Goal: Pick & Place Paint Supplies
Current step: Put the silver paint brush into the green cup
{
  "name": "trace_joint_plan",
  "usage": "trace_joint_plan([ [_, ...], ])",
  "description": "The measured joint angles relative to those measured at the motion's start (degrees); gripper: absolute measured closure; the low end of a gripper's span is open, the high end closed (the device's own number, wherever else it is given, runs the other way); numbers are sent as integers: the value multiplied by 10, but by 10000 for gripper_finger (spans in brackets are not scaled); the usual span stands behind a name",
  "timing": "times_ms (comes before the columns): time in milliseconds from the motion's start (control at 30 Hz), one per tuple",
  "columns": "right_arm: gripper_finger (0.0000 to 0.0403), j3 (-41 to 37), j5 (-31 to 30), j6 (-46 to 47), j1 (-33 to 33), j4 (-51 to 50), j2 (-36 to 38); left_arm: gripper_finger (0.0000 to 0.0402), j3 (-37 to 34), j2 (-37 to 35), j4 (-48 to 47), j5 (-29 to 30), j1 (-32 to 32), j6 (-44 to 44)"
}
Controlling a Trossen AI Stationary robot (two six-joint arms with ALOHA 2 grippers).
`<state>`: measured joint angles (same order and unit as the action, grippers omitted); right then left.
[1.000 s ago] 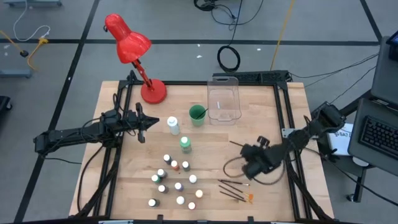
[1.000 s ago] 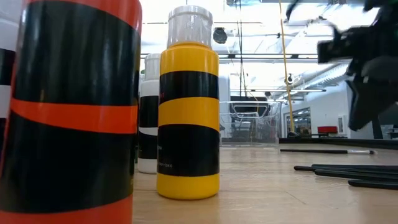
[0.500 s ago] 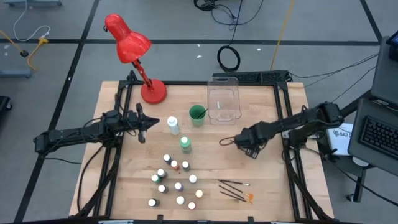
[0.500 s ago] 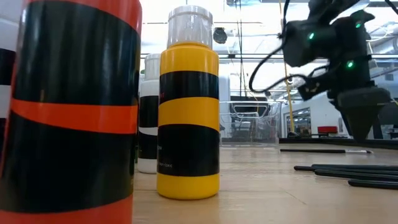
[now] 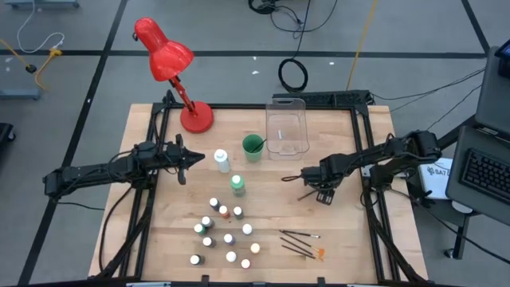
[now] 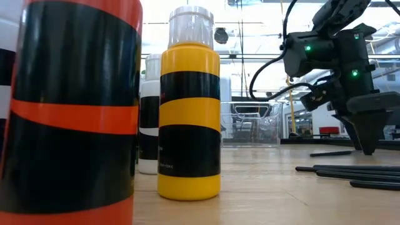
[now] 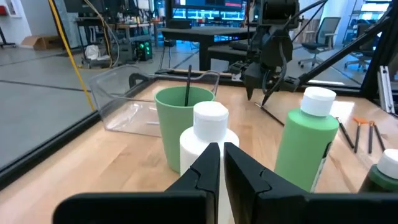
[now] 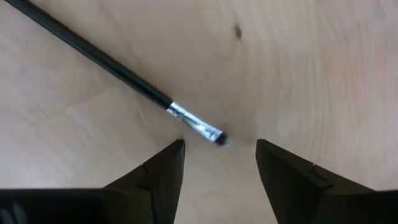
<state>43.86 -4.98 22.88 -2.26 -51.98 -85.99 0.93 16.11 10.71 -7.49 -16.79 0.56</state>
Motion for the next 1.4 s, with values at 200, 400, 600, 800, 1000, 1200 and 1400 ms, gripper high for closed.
trace_joint_plan([
  [200,221,0,-12,-109,-11,13,1,376,0,0,-2,0,0,0],
  [400,234,-1,-49,-133,-28,6,0,376,0,0,-2,0,0,-3],
  [600,238,-1,-82,-214,-41,22,0,376,0,0,-2,0,0,-3],
  [800,248,-2,-70,-344,-37,46,0,376,0,0,-2,0,0,-4],
  [1000,282,-13,-15,-393,-7,71,1,376,0,0,-2,0,0,-9],
  [1200,336,-63,21,-376,5,98,2,376,0,0,-2,0,0,-8],
  [1400,387,-80,24,-320,-4,114,2,376,0,0,-1,0,0,-8],
])
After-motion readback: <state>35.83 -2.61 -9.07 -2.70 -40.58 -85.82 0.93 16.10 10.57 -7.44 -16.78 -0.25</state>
